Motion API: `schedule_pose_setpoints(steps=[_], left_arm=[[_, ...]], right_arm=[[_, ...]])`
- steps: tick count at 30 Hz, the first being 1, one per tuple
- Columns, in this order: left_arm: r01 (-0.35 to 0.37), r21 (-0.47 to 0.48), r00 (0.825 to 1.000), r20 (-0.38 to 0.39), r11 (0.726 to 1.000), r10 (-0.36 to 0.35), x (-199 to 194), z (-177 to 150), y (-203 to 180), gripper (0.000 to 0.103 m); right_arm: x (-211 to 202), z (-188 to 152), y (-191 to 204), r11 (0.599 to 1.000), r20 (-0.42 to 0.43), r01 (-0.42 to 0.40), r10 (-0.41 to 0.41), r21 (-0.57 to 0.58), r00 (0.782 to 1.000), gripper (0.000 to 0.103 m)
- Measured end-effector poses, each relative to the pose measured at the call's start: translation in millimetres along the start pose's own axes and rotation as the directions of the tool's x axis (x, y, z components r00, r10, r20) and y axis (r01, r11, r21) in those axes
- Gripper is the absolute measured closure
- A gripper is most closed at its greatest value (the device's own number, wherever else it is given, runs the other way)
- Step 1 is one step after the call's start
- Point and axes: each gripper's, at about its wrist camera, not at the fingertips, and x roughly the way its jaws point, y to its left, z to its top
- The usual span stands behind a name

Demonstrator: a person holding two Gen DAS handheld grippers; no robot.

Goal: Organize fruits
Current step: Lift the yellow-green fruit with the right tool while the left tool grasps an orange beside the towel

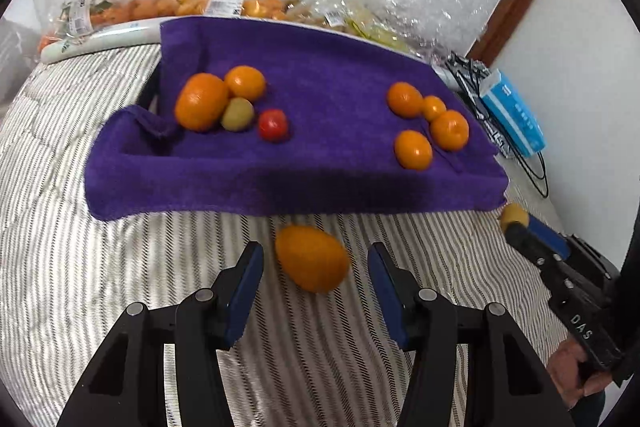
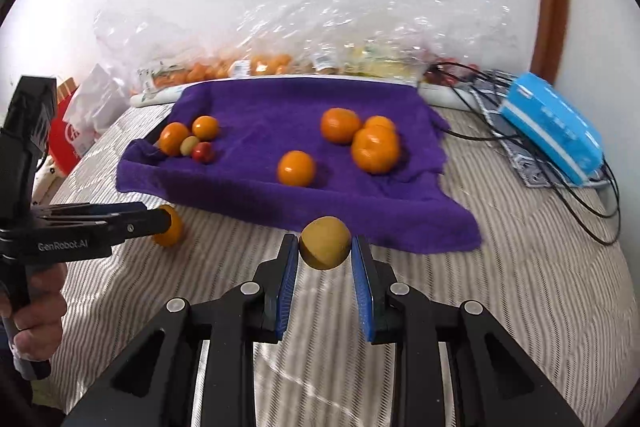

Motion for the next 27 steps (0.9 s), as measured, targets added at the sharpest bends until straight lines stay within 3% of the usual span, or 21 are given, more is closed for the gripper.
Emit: schedule_pose_setpoints(steps=[8,13,27], left_arm=[[-0.033,-0.005,0.999,-0.016,0.999,0.033,12.0,-0.2,-6.7,0.053],[-0.048,0.004,0.999,-0.005,0.999,0.048,13.8,-0.6,-9.1,0.070],[0.015,-0.007,0.999,0.043,1.000,-0.015,-19.0,5.0,-5.4,0.070]], right_arm=[[-4.5,-5.8,-10.7,1.000,-0.004,0.013,-0.013,0.014,1.000,0.076],[-6.6,-5.4,-8.7,1.000,0.000,0.011,-0.011,0.008,1.000,0.076],[-17.2,2.2,1.5,1.000,0.041,-0.011,0.011,-0.006,0.999,0.076]])
